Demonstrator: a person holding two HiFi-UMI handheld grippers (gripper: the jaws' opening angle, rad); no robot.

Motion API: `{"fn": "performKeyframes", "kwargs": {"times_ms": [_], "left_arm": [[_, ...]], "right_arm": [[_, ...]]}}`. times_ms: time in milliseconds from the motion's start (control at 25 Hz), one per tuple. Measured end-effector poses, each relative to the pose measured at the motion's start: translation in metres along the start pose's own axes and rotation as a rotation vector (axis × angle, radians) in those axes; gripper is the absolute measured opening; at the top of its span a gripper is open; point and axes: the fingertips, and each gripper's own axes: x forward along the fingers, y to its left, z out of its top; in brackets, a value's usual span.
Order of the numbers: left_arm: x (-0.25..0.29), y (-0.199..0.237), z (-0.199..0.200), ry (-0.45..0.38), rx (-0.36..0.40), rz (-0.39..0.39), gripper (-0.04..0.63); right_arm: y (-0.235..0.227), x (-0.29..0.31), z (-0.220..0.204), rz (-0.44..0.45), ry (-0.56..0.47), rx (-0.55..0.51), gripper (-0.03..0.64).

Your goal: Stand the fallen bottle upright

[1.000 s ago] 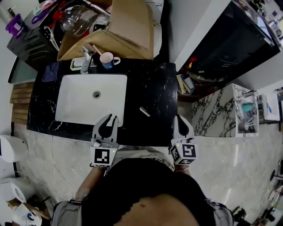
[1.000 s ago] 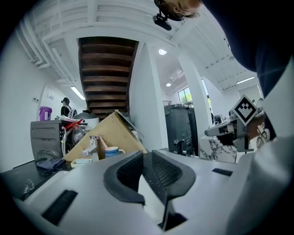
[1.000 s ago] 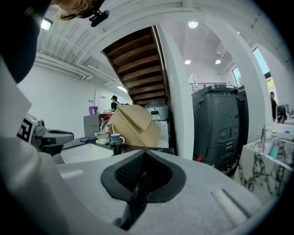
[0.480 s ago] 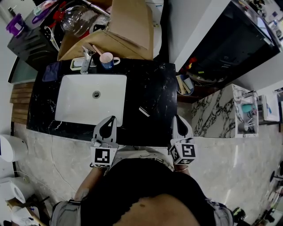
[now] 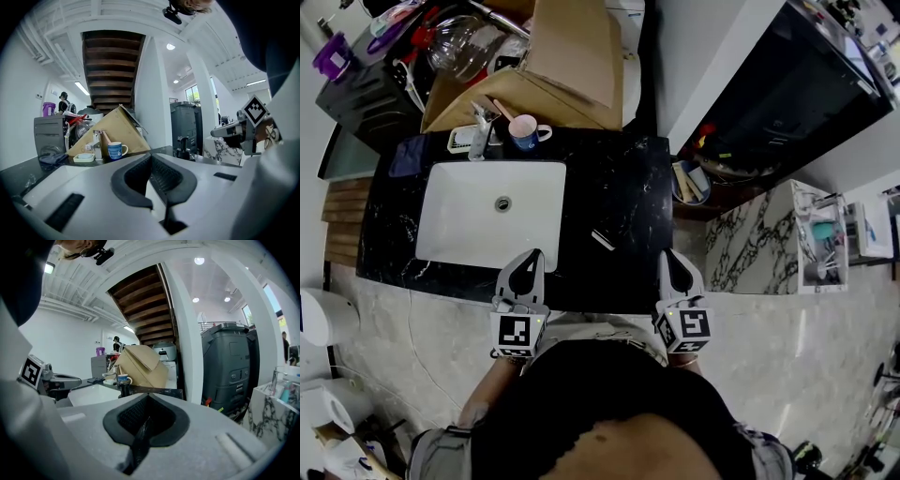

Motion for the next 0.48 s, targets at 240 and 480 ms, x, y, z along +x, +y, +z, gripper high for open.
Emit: {"fn": "performKeyframes", "kwargs": {"times_ms": [240, 480], "left_arm": [[0.0004, -0.0020, -0.0058, 0.026, -0.019, 0.004, 0.005], [0.0018, -0.0005, -0.0047, 0.022, -0.017, 0.015, 0.005]], "right_arm": [[-0.0056, 0.0008, -0.0021, -0.003, 0.000, 0.011, -0.003], [-0.0077, 0.0013, -0.0026, 0.000, 0.002, 0.015, -0.003]]}}
